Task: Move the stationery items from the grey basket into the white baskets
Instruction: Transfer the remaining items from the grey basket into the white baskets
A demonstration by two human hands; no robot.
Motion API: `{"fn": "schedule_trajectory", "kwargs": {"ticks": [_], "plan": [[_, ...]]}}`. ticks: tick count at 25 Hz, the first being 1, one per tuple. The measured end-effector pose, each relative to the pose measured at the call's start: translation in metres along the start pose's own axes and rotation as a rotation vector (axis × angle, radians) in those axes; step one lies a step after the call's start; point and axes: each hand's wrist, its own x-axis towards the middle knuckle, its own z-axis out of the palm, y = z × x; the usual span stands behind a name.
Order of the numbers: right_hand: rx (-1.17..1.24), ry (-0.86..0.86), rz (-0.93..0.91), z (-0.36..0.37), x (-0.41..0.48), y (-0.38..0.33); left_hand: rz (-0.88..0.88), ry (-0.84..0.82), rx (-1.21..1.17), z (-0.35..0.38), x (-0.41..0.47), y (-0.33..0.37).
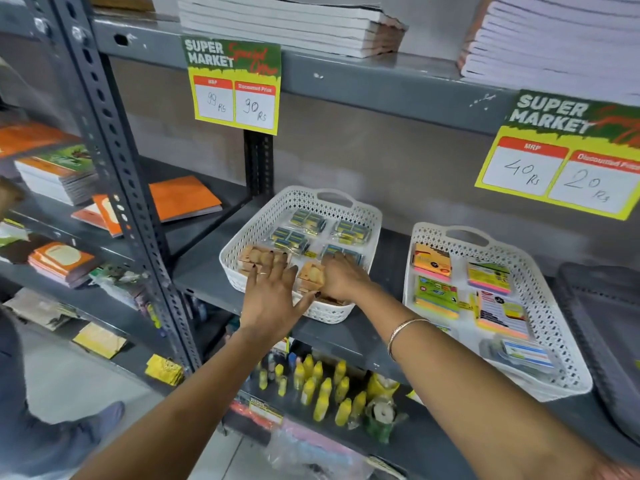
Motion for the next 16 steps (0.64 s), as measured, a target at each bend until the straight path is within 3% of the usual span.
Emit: {"fn": "schedule_trajectory", "kwargs": {"ticks": [9, 16], "plan": [[0.038, -0.014, -0.040, -0.012, -0.007, 0.016, 0.005, -0.011, -0.008, 0.000, 0.000, 0.000], [0.152, 0.276, 0.153, -0.055, -0.037, 0.096, 0.078, -0.017, -0.078, -0.013, 0.009, 0.037]]}}
